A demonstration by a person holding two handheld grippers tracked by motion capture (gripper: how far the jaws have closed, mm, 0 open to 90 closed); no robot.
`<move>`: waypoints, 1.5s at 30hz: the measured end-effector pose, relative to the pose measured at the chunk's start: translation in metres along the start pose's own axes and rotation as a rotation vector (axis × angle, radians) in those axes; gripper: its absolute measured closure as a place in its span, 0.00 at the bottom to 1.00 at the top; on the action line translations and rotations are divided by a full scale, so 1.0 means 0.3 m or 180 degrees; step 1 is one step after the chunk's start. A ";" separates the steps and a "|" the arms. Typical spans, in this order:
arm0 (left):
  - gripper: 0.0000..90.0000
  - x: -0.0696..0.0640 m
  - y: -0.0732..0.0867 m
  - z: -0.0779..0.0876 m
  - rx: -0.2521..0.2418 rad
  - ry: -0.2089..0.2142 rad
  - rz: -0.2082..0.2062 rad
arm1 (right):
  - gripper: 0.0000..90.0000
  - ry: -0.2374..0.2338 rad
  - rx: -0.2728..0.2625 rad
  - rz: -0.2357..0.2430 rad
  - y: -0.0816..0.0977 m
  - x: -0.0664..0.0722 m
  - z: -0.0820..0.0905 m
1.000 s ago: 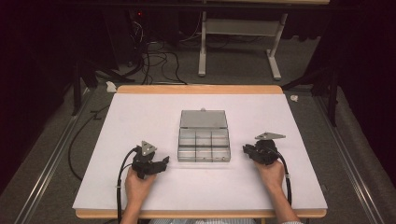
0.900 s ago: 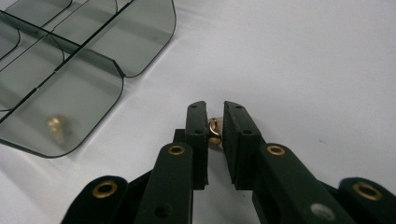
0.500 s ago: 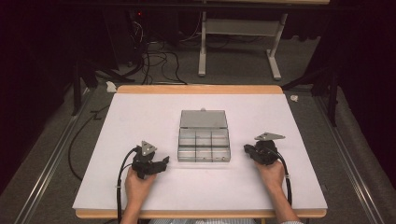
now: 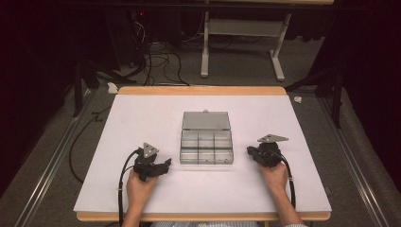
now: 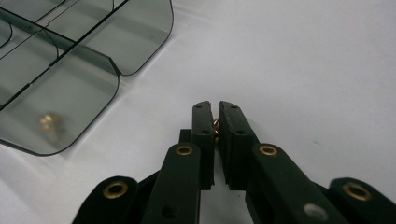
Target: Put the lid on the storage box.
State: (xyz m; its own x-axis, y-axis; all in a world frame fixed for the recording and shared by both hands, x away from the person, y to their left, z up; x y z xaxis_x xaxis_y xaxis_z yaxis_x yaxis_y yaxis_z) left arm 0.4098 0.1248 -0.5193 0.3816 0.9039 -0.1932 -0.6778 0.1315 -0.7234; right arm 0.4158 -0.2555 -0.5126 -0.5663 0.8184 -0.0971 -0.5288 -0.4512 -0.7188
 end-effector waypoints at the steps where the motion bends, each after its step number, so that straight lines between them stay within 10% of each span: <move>1: 0.34 0.000 0.000 0.000 0.0001 0.0001 0.0000 | 0.96 0.0001 -0.0002 0.0000 0.000 0.000 0.000; 45: 0.34 0.000 0.000 0.000 0.0001 0.0001 -0.0002 | 0.96 -0.0296 -0.0384 0.0131 -0.090 0.079 0.098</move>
State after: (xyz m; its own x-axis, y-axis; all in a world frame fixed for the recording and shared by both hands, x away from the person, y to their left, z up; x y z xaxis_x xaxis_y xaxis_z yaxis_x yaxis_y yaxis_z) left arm 0.4098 0.1249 -0.5193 0.3822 0.9036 -0.1932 -0.6779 0.1321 -0.7232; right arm 0.3981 -0.2344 -0.4753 -0.6450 0.7612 -0.0681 -0.4274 -0.4332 -0.7935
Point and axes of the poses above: each handheld gripper's, and its own axes: z roughly backward along the jaws, y roughly out of its underside, x roughly to its left, the point moved 5 cm from there along -z, roughly forward along the jaws, and after that the axes turned 13 degrees about z, right-handed, at the moved point
